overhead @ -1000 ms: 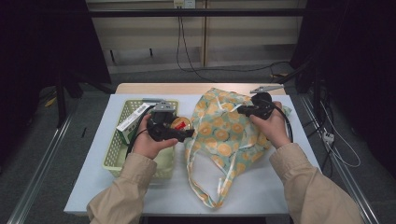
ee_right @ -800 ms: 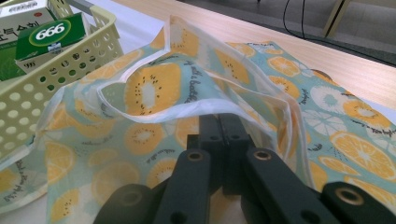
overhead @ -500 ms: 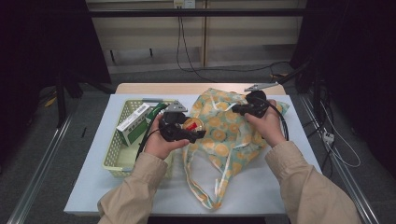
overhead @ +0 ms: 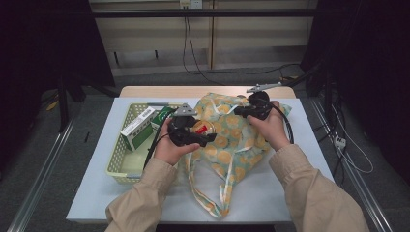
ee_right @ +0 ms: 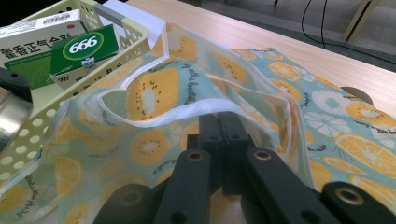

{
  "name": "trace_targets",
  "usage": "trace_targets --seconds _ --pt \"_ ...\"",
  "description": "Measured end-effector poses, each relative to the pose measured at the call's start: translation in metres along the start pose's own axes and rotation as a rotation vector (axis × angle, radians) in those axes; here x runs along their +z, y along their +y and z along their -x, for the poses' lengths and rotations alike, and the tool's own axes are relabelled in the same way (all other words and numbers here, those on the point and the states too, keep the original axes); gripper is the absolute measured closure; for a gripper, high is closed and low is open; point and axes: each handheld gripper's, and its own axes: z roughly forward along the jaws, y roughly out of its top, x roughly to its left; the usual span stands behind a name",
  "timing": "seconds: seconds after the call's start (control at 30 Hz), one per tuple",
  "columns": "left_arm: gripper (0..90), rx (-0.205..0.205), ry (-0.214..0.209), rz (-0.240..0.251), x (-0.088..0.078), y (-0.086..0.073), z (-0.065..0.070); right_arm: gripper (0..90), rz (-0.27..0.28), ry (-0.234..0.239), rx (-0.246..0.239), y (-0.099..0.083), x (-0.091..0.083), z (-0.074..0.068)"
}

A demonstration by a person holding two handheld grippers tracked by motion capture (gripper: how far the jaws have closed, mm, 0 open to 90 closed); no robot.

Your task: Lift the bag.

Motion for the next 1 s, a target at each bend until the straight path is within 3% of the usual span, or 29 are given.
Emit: trace_targets --seconds 0.2,0.4,0.67,1.0 --pt "20.5 0.0 -0.002 -0.002 0.014 0.001 0.003 90.0 0.003 -0.002 0.001 0.0 -0.003 0.003" --pt "20.5 0.012 -0.034 -0.004 0.025 0.002 0.01 90.0 0.0 -0.005 -0.001 0.0 -0.003 0.004" --pt "20.5 0.011 -0.034 -0.017 0.042 0.001 0.013 90.0 -0.009 -0.019 0.008 -0.002 0.002 0.012" --pt "20.4 0.009 -0.042 -0.034 0.071 0.001 0.011 90.0 -0.055 0.028 -0.006 -0.007 0.012 0.027"
